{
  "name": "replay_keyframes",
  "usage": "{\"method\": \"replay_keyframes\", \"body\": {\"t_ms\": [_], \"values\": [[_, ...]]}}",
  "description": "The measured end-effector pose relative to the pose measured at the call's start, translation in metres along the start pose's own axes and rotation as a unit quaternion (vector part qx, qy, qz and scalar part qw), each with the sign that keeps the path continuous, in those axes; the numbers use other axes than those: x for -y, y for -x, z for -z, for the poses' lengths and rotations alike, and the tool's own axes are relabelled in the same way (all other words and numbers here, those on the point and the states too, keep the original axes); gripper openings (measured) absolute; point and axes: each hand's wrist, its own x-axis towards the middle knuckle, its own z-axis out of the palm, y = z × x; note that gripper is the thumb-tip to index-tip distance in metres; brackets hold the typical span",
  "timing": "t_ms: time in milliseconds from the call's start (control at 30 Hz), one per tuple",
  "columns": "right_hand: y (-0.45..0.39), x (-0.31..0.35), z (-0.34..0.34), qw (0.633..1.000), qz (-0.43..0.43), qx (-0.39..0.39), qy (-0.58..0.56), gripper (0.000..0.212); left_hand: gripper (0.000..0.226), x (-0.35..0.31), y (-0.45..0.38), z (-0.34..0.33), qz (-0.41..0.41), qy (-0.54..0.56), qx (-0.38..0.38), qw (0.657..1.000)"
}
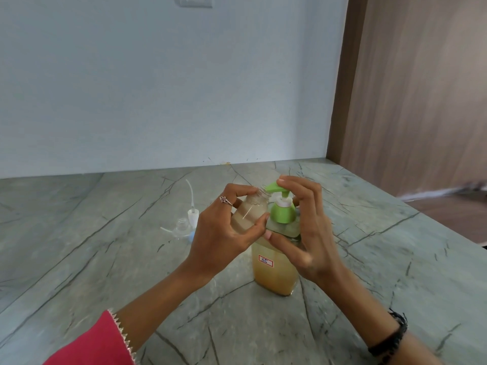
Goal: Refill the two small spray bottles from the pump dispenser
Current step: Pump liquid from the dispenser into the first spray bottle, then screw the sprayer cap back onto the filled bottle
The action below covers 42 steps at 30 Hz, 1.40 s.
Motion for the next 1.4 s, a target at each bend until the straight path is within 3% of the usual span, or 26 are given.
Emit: {"method": "replay_keyframes", "body": {"t_ms": [367, 700, 833, 1033, 1233, 1400], "values": [[0.002, 0.004, 0.001, 1.0, 0.011, 0.011, 0.022, 0.075, 0.033, -0.006, -0.003, 0.008, 0.024, 0.003, 0.031, 0.999], [0.001, 0.011, 0.006, 0.996, 0.033, 0.035, 0.076, 0.079, 0.041, -0.015, 0.02, 0.029, 0.105, 0.053, 0.032, 0.993], [0.001, 0.021, 0.005, 0.993, 0.049, 0.006, 0.109, 0.072, 0.046, -0.014, 0.03, 0.039, 0.146, 0.077, 0.033, 0.986], [-0.004, 0.05, -0.008, 0.98, 0.143, -0.063, 0.123, 0.043, 0.063, -0.006, 0.046, 0.06, 0.197, 0.058, 0.041, 0.978], [-0.002, 0.076, -0.044, 0.996, 0.049, 0.005, 0.078, 0.02, 0.056, 0.007, 0.058, 0.08, 0.233, 0.041, 0.03, 0.971], [-0.001, 0.074, -0.078, 0.988, -0.098, 0.11, 0.045, 0.029, 0.057, 0.022, 0.061, 0.089, 0.259, 0.036, 0.025, 0.965]]}}
